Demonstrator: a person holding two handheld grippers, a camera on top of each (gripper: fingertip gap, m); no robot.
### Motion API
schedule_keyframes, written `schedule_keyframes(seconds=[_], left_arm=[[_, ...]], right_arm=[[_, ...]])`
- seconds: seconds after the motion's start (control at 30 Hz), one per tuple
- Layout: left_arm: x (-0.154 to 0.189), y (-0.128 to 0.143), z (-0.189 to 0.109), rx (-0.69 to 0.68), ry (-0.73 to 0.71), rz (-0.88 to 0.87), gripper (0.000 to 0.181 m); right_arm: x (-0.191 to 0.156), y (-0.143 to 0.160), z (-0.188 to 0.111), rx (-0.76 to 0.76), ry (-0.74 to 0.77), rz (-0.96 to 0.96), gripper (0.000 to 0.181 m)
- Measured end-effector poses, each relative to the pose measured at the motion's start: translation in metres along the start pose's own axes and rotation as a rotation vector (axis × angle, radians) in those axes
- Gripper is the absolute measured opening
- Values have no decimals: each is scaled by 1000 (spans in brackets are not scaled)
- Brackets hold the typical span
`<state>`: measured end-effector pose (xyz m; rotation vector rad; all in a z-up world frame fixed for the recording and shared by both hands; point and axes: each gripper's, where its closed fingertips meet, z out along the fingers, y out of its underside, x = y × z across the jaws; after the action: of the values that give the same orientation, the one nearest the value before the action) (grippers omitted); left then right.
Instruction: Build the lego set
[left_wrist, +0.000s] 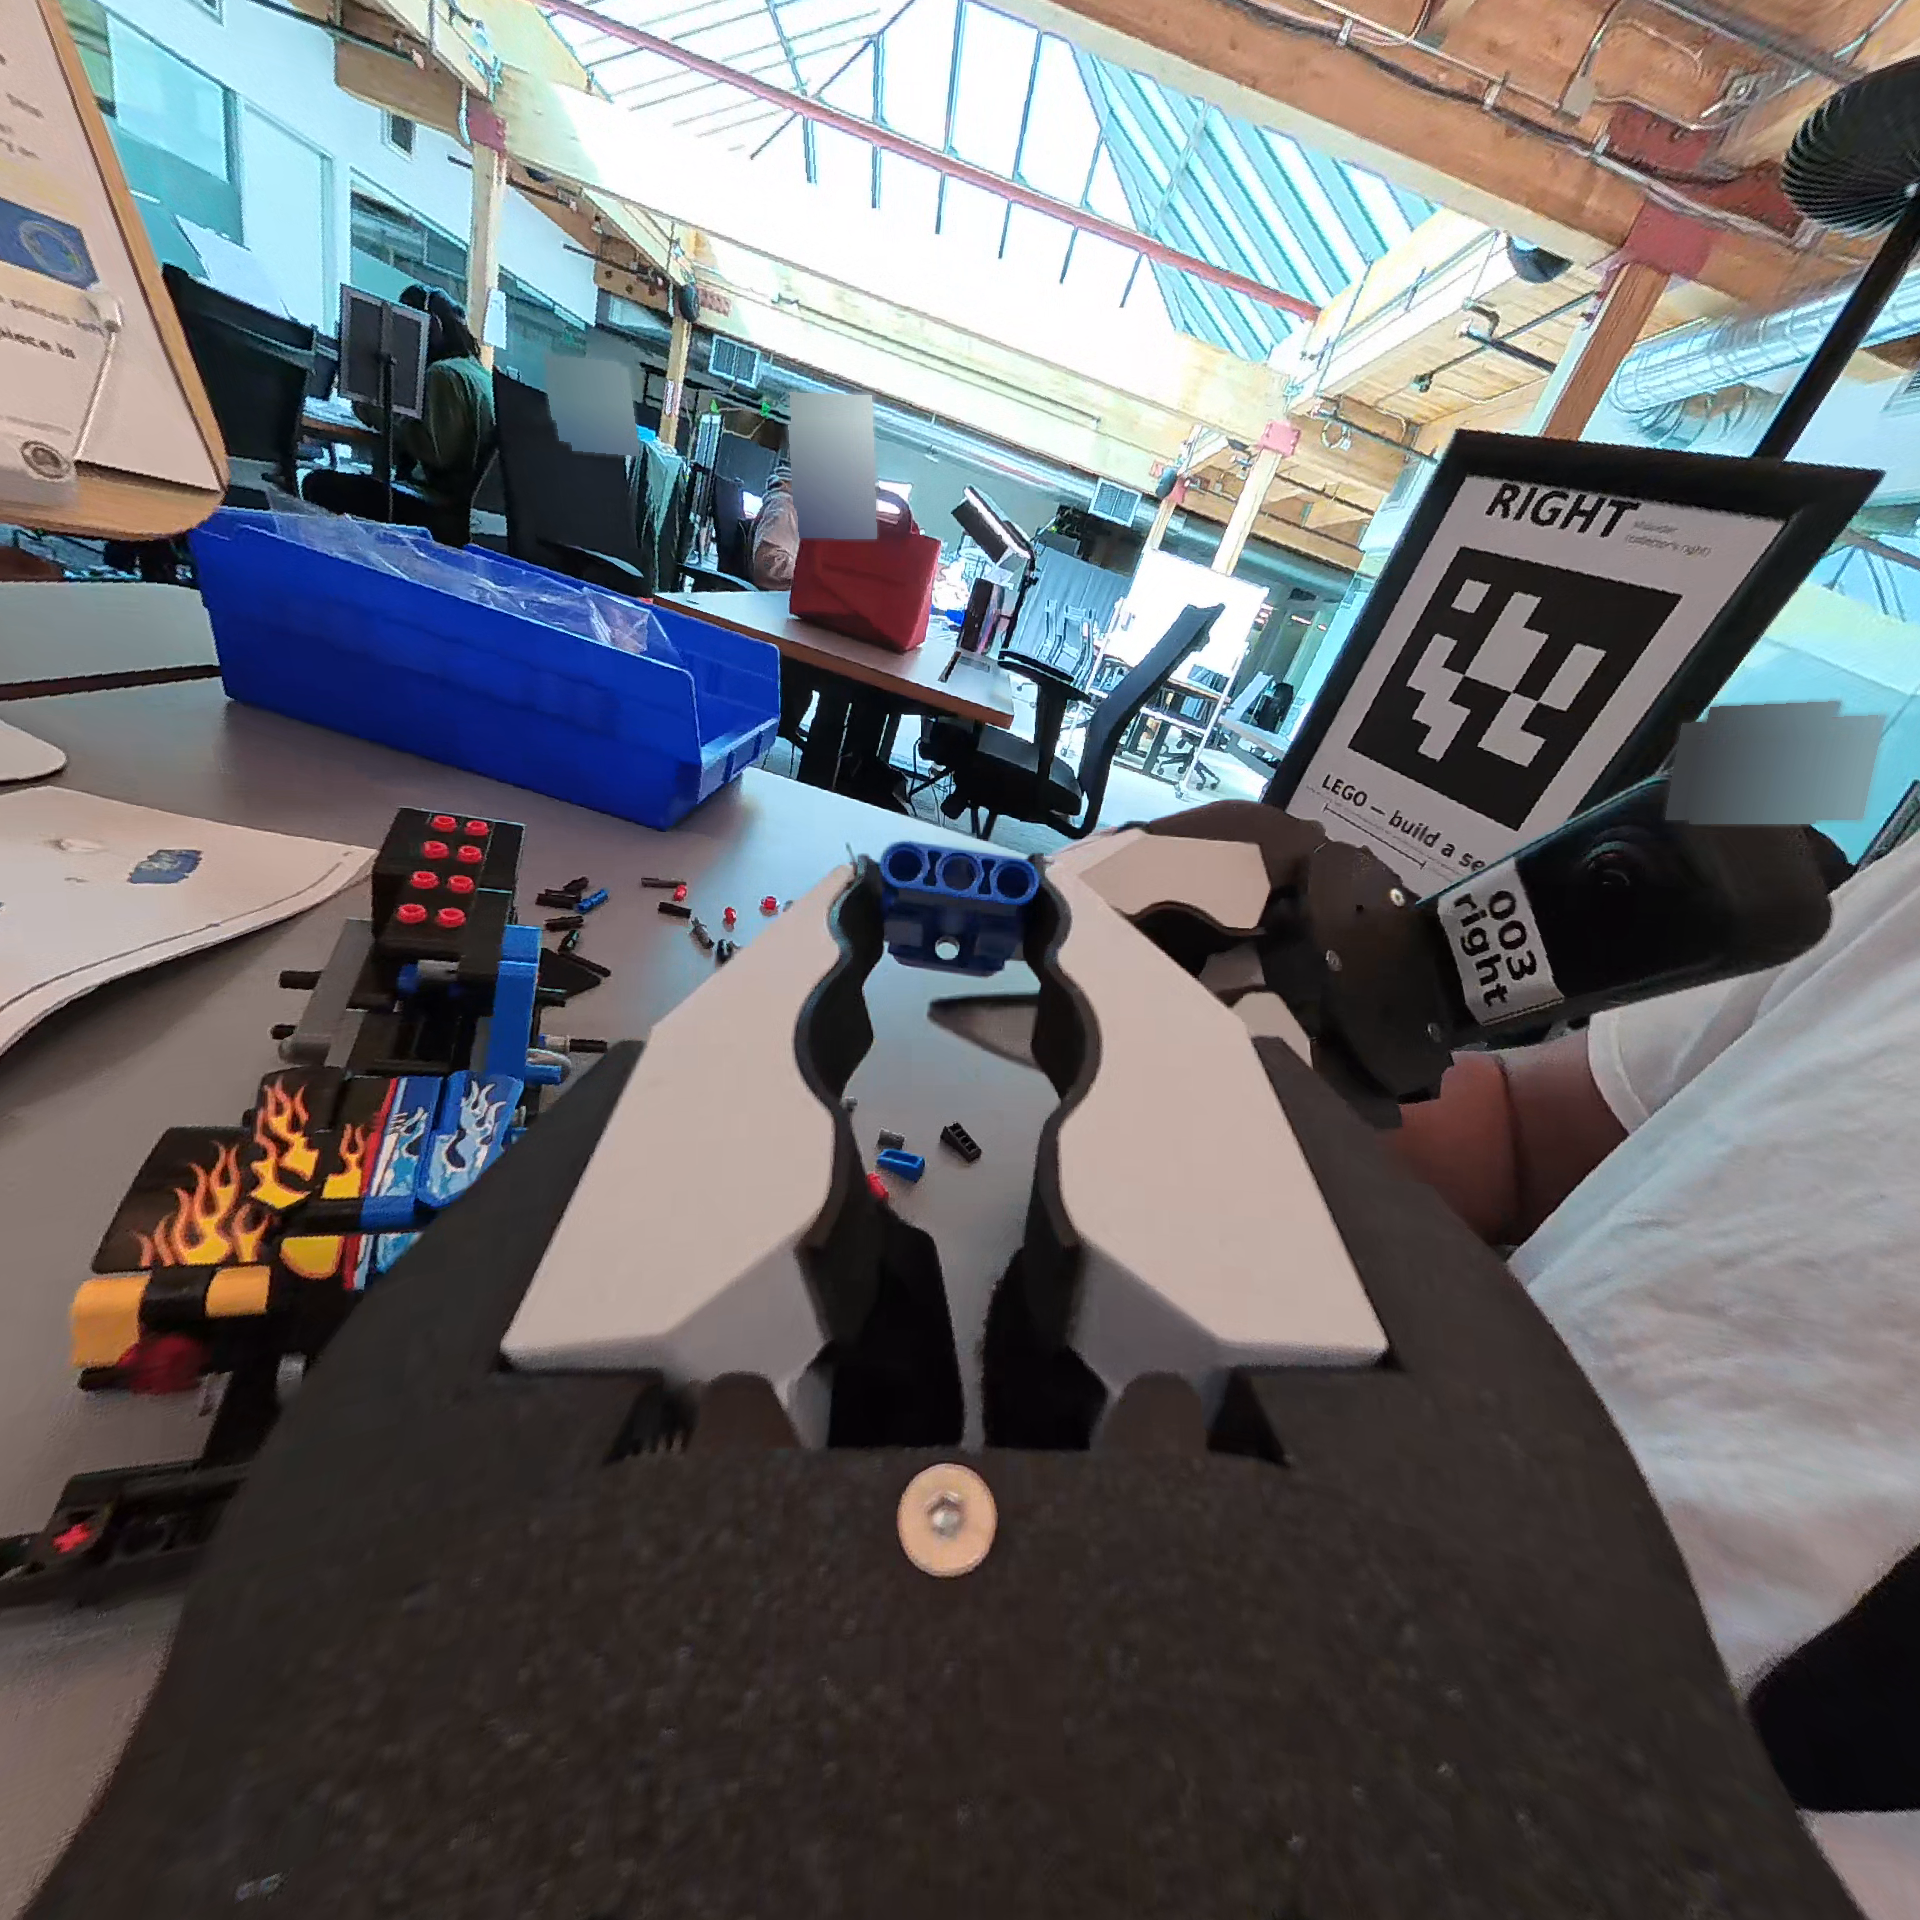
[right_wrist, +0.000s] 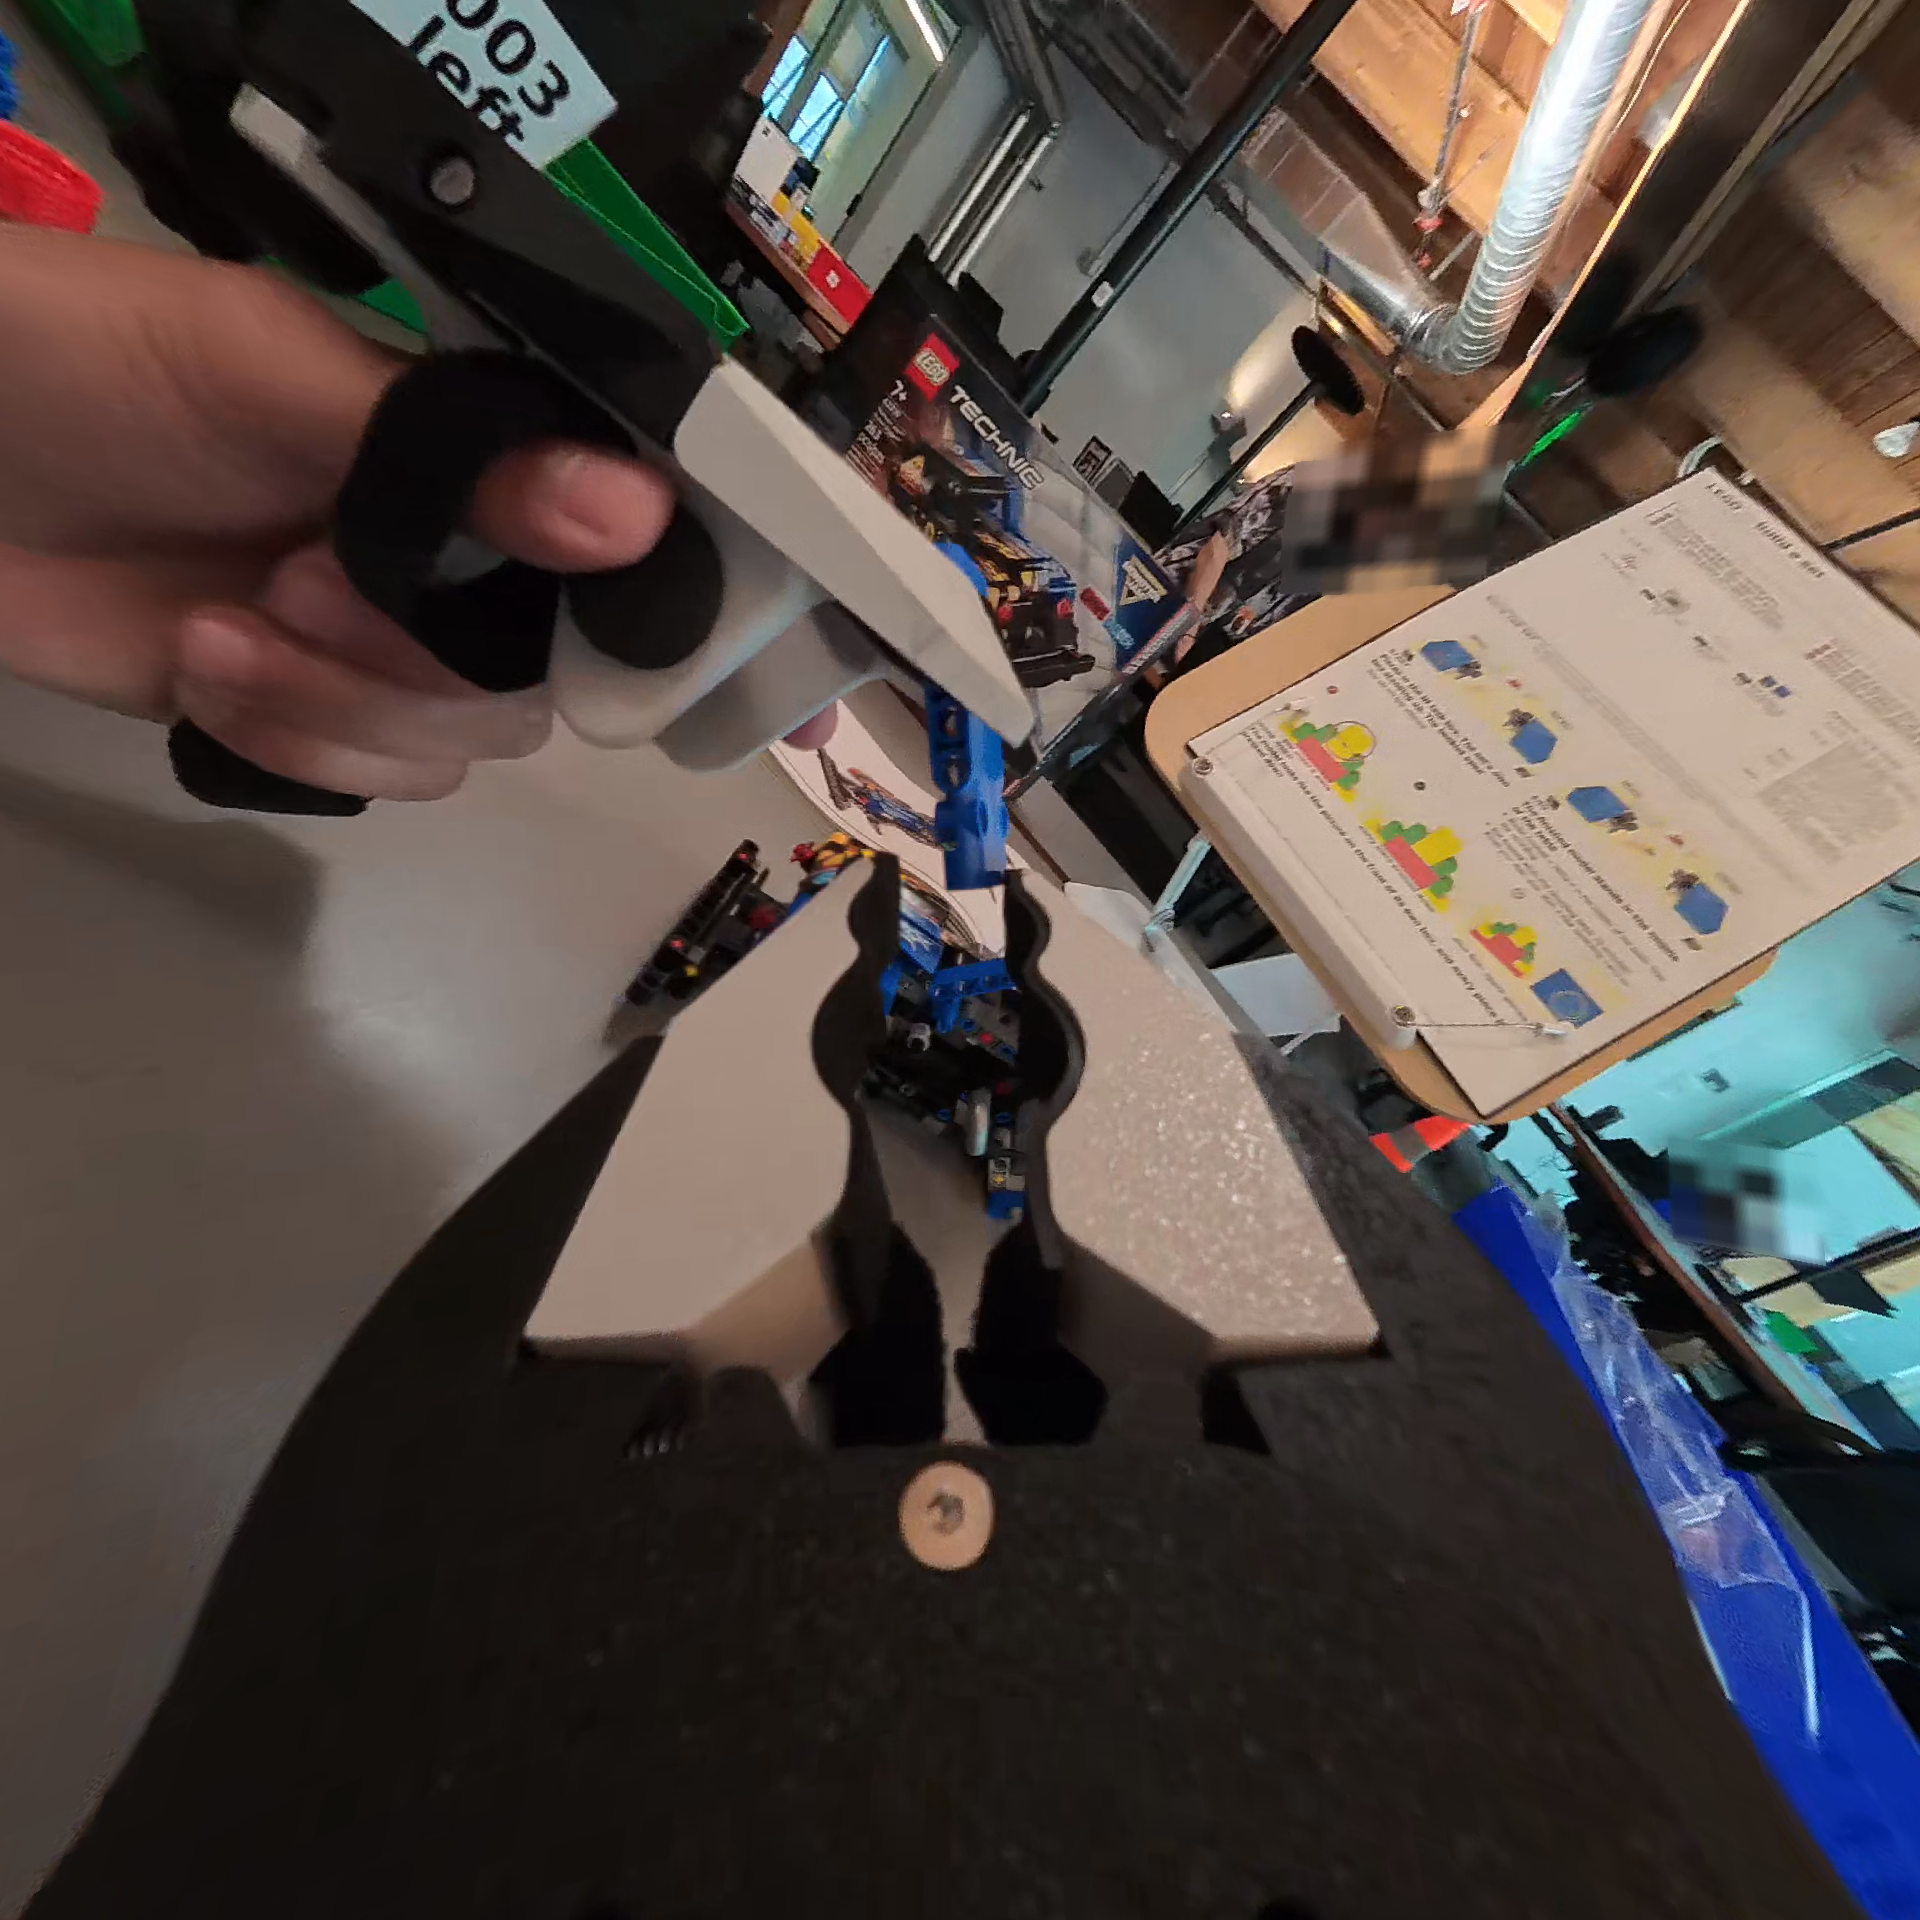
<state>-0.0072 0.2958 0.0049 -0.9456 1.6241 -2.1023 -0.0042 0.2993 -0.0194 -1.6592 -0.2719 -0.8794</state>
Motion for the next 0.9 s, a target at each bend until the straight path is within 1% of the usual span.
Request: schedule_keyframes(seconds=[0.07,0.17,0.27,0.37,0.43,0.5,0.57,0.6,0.63,0.7,0.77,0.9], left_arm=[[0,3,1,-12,-2,2,25],[1,11,4,-57,-15,25,25],[-1,16,6,-65,-29,13,25],[-4,21,7,-102,-31,22,25],[-1,21,7,-103,2,33,27],[7,16,5,-77,80,15,27],[24,5,1,-24,229,-76,29],[30,0,-1,-2,282,-127,29],[32,-3,-2,13,304,-156,29],[35,-5,-3,31,323,-148,27],[39,-3,-3,33,326,-103,23],[44,-3,-3,40,314,-34,19]], right_arm=[[3,0,0,2,25,-17,10],[0,3,-1,-4,20,-40,11],[-2,7,0,-26,21,-58,10],[0,11,1,-21,2,-13,7],[-1,12,1,18,-52,95,7],[-6,8,-2,85,-176,243,7],[-11,-2,-10,187,-325,408,7],[-13,-11,-17,255,-400,490,7],[-12,-19,-23,318,-460,568,7],[-11,-29,-30,393,-555,705,7],[-13,-31,-31,423,-616,802,7],[-18,-35,-34,475,-694,874,6]])
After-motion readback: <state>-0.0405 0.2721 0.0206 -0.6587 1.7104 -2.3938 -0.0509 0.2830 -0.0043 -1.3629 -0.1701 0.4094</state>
